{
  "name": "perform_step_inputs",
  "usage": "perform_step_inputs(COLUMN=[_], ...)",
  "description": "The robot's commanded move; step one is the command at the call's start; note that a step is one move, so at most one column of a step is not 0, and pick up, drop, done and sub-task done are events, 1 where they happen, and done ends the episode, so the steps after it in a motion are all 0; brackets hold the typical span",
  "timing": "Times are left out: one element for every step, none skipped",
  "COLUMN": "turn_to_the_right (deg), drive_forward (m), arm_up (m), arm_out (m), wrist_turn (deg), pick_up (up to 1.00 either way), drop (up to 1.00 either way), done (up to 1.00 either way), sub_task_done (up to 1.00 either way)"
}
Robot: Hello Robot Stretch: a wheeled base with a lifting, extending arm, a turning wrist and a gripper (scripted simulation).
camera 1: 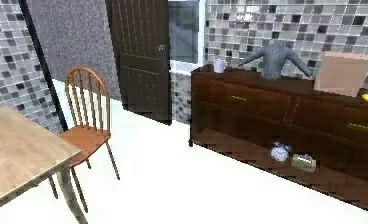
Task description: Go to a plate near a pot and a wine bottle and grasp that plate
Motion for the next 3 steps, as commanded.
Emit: perform_step_inputs(turn_to_the_right=[0.0,0.0,-12.0], drive_forward=[1.0,0.2,0.0], arm_up=[0.0,0.0,0.0], arm_out=[0.0,0.0,0.0], wrist_turn=[0.0,0.0,0.0], pick_up=[0.0,0.0,0.0], drop=[0.0,0.0,0.0], done=[0.0,0.0,0.0], sub_task_done=[0.0,0.0,0.0])
